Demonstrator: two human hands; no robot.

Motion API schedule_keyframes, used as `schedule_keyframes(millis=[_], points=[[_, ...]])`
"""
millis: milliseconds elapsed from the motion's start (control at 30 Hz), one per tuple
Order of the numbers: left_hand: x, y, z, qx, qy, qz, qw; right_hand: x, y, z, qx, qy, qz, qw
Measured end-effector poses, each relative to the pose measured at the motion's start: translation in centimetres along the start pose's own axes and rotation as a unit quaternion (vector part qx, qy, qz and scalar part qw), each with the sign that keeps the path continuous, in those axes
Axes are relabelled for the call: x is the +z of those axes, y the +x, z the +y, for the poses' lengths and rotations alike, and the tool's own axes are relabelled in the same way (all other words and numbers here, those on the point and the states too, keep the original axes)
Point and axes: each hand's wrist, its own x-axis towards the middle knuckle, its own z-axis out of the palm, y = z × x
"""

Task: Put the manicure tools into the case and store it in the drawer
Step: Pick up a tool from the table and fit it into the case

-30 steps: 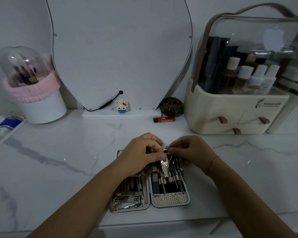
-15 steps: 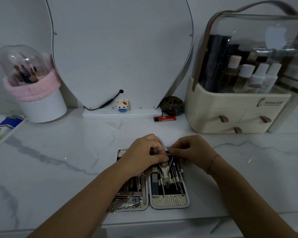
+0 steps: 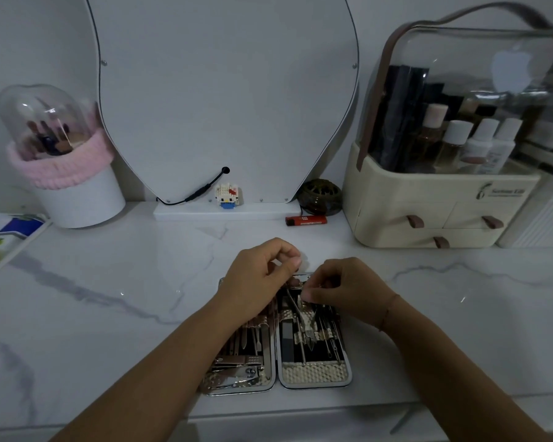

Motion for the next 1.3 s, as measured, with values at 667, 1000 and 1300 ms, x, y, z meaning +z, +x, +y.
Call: schedule_keyframes(millis=[667,1000,1300], points=[[-0.3,0.7,-1.5,-0.069,0.072,-0.019,0.995,0.1,0.5,-0.7,0.018,-0.067,-0.041,0.997],[-0.2,0.8,-1.7,-0.062,0.073,-0.024,0.995,0.0,1.4,-1.0,0.025,-0.105,-0.076,0.991],[-0.2,0.8,-1.6,-0.062,0.084,-0.020,0.994,-0.1,1.4,-1.4,0.045,-0.168,-0.090,0.981]])
